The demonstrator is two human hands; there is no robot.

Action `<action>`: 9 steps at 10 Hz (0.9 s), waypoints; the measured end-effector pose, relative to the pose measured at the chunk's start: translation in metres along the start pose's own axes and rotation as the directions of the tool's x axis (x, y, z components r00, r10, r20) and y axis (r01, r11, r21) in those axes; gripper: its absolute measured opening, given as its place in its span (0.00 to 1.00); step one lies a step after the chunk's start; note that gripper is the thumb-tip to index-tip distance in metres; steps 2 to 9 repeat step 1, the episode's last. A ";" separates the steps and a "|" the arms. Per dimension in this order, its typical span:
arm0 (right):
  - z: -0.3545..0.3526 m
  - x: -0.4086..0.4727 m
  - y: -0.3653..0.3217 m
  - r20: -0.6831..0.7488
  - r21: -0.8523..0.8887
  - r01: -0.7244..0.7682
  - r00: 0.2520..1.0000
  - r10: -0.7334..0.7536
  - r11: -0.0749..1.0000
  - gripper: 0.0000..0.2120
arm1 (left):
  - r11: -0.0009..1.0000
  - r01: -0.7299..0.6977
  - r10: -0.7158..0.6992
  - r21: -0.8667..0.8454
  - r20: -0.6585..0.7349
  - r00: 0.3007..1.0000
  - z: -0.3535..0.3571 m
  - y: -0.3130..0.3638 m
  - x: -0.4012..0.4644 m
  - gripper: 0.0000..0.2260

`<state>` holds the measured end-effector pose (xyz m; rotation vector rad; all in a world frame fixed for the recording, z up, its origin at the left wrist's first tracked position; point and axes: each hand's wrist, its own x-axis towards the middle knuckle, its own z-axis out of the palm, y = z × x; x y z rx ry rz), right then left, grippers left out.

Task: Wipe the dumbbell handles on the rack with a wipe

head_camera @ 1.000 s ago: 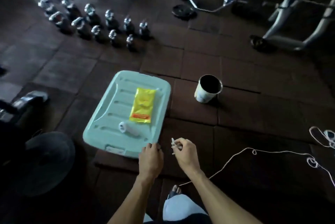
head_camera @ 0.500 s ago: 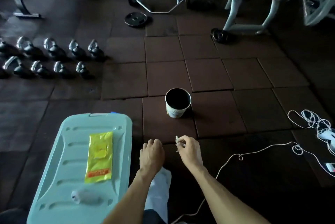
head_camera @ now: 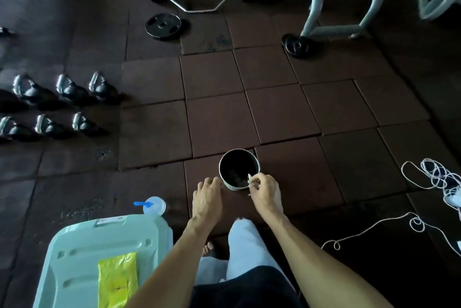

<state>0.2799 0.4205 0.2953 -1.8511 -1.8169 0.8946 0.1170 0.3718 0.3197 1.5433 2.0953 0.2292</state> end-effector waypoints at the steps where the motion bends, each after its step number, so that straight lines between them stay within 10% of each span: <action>1: -0.001 0.043 -0.005 0.049 -0.021 -0.027 0.998 0.028 0.999 0.06 | 0.999 0.038 -0.038 -0.029 -0.011 0.999 0.003 0.008 0.037 0.04; 9: -0.001 0.043 -0.005 0.049 -0.021 -0.027 0.998 0.028 0.999 0.06 | 0.999 0.038 -0.038 -0.029 -0.011 0.999 0.003 0.008 0.037 0.04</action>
